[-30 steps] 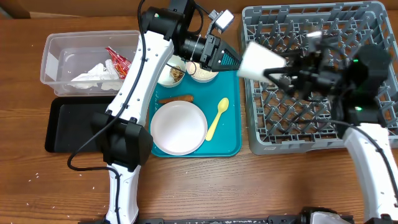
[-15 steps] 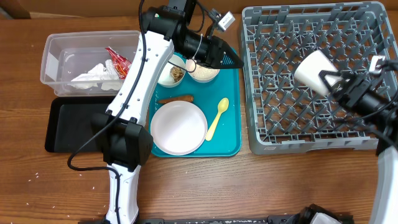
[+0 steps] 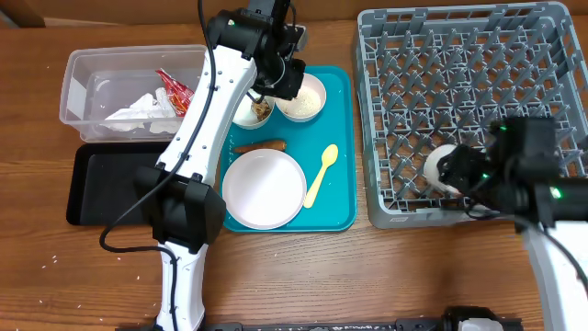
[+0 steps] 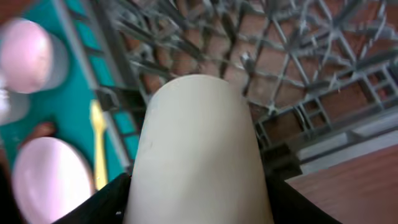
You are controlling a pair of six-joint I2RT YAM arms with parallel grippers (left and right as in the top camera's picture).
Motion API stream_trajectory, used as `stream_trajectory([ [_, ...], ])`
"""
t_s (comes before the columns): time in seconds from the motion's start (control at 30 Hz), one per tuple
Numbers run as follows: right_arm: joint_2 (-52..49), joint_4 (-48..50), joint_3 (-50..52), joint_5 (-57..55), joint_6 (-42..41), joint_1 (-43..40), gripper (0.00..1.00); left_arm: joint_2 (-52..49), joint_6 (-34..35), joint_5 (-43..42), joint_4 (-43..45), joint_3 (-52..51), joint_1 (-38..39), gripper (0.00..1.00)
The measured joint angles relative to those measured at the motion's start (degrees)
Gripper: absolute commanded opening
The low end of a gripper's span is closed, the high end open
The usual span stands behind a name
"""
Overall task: Sort waste into correct bins and load items into the dishwasher
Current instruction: 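Place the white cup upside down in the dish rack with the right gripper, then grasp the white bowl with food scraps using the left gripper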
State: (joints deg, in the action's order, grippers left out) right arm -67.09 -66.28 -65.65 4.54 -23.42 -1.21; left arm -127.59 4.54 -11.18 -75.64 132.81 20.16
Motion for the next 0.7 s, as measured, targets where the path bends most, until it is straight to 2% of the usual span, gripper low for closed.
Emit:
stream_trajectory([
  [0.2, -12.6, -0.1, 0.0, -2.2, -2.5, 0.6, 0.56, 0.0, 0.0, 5.9, -1.6, 0.0, 0.0, 0.27],
  [0.27, -15.8, 0.5, 0.0, -2.5, -2.6, 0.6, 0.64, 0.0, 0.0, 7.0, -1.8, 0.0, 0.0, 0.29],
  [0.33, -18.4, 0.4, 0.0, -2.5, -2.9, 0.6, 0.77, 0.0, 0.0, 7.4, -2.1, 0.0, 0.0, 0.36],
  [0.43, -20.6, 0.5, 0.0, -2.5, -3.0, 0.6, 0.85, 0.0, 0.1, 7.8, -2.3, 0.0, 0.0, 0.38],
  [0.6, -20.7, -1.1, -1.8, -2.6, -2.7, 0.6, 0.90, 0.0, 0.1, 8.0, -2.4, 0.0, 0.0, 0.38],
  [0.7, -20.8, -5.5, -9.2, -2.5, -1.8, 0.6, 0.90, 0.0, 0.1, 8.1, -3.0, 0.5, 0.0, 0.37],
])
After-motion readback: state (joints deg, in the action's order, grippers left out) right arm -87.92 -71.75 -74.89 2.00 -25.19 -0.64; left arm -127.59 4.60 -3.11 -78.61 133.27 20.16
